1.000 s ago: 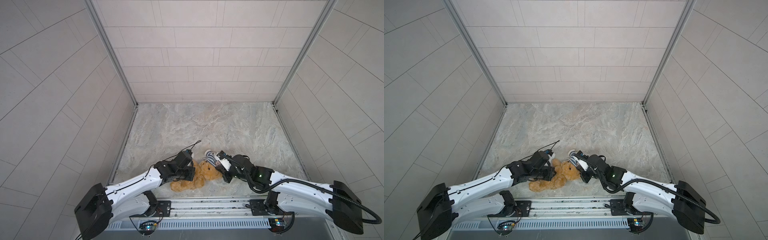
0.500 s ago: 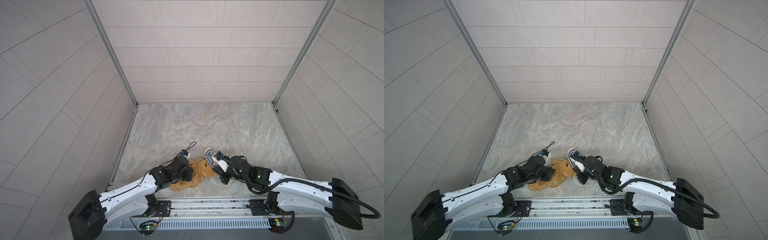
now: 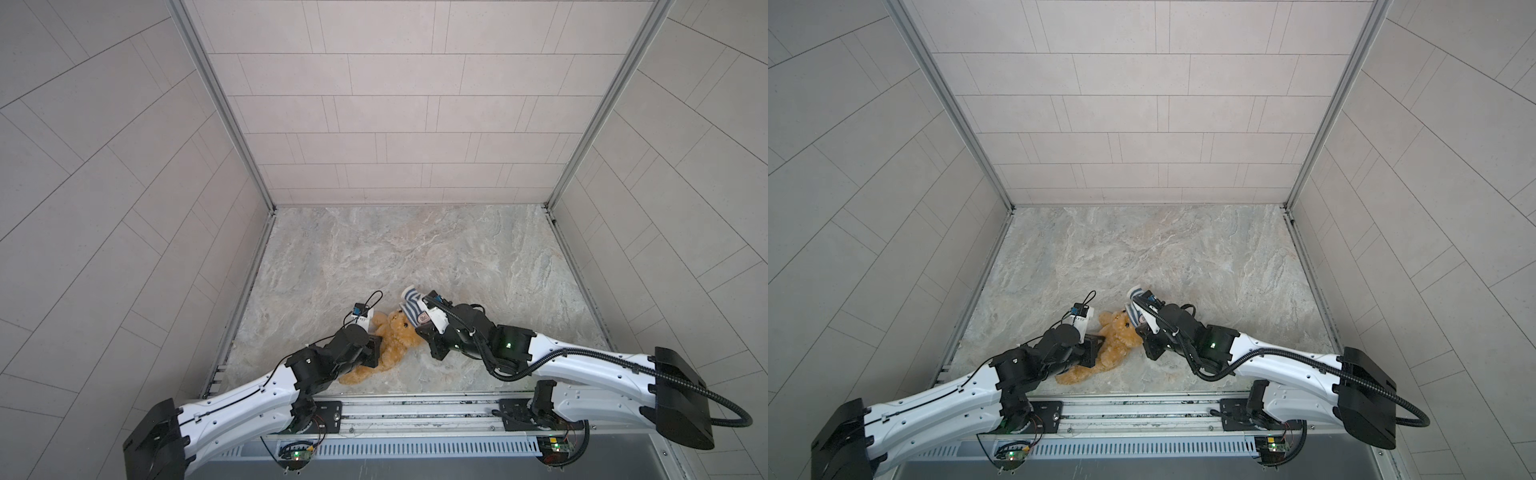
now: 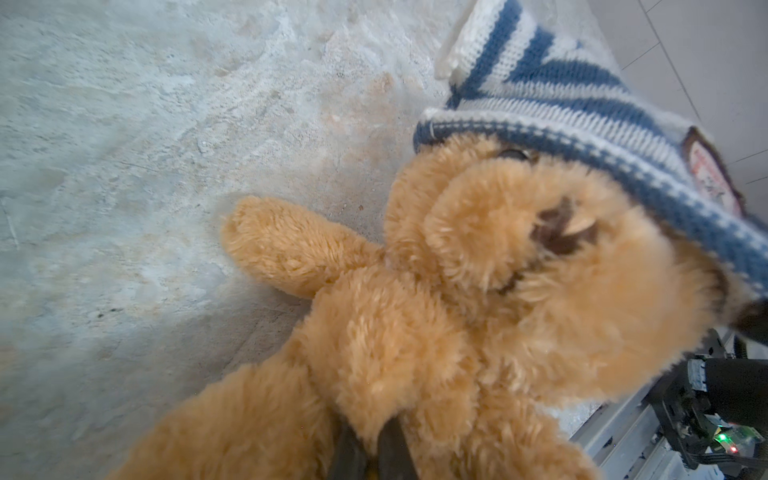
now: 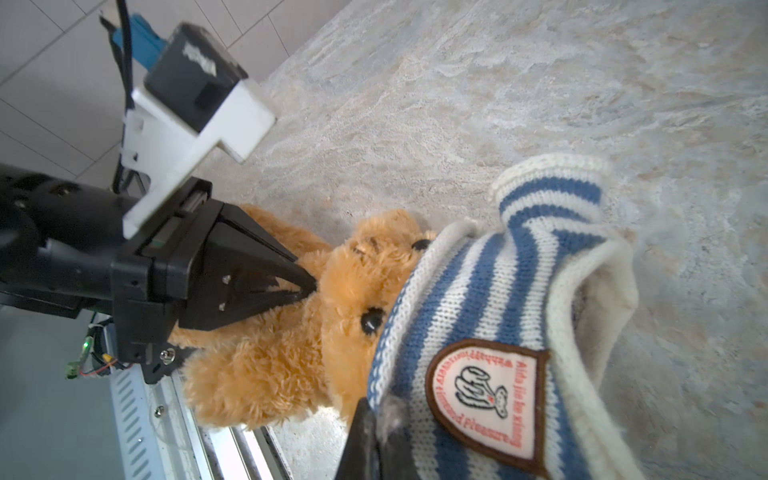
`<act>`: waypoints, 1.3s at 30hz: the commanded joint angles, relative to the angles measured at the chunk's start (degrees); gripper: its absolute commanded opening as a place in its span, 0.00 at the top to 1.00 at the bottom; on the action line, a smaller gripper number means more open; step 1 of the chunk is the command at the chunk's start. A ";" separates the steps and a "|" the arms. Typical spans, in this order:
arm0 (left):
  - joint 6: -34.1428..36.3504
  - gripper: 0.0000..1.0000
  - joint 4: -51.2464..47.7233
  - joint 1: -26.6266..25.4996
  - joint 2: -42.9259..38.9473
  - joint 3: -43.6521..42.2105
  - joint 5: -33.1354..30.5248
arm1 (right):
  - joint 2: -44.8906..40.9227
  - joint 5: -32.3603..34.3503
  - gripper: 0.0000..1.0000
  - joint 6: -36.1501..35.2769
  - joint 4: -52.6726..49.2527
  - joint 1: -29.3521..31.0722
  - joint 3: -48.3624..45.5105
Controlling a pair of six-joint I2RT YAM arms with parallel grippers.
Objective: Dress the teddy bear
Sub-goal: 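Lift the garment with the right gripper and pull it over the bear's head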
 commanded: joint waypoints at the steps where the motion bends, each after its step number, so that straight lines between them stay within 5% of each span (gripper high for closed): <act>1: 1.63 1.00 3.18 -0.24 -3.00 -1.69 -3.97 | 0.56 -1.60 1.00 5.55 1.40 0.57 2.15; 23: 7.16 1.00 11.84 -0.52 -23.05 -7.82 -8.87 | 9.29 -2.23 1.00 12.02 1.24 1.61 13.93; 39: 15.60 1.00 19.30 -0.53 -27.83 -9.34 -9.23 | 5.84 6.64 0.82 6.50 -21.74 5.23 29.50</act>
